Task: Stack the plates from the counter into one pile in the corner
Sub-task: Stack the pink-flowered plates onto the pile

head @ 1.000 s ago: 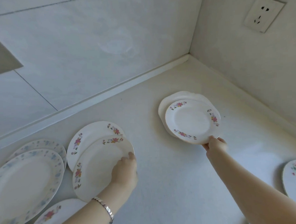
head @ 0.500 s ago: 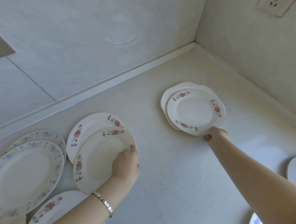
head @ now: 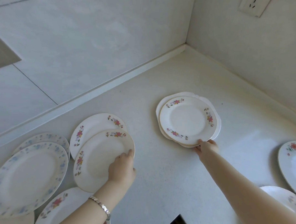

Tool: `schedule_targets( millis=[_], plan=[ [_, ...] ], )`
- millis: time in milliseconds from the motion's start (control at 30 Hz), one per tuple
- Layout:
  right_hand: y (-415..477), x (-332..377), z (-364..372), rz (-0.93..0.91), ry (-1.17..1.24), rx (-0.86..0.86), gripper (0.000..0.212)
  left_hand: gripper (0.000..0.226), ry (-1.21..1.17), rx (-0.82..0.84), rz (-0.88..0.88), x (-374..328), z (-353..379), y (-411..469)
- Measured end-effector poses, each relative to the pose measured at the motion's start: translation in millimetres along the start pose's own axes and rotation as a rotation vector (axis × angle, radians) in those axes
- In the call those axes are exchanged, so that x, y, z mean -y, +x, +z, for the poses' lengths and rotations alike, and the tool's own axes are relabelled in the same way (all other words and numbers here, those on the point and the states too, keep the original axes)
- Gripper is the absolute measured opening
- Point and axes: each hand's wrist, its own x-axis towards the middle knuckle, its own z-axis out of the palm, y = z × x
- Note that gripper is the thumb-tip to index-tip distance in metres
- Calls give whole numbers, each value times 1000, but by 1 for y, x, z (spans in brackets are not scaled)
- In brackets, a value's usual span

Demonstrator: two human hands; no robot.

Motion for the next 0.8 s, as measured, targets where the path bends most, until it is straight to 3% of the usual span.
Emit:
schedule_targets(
  millis=[233,533,667,800],
  plan=[
    [-50,-45,-62,-10,-58,-78,46,37,16,-8,35,6,5,-14],
    [-79,-82,-108,-109,-429,-23,25,59,145,-97,93,12,15,-27],
    [-77,-85,-107,-123,-462,-11,46,75,224,-265,184,20,16,-29],
    [-76,-81,-107,-98,-427,-22,53,73,268,-342,256,27,21,-32]
  ],
)
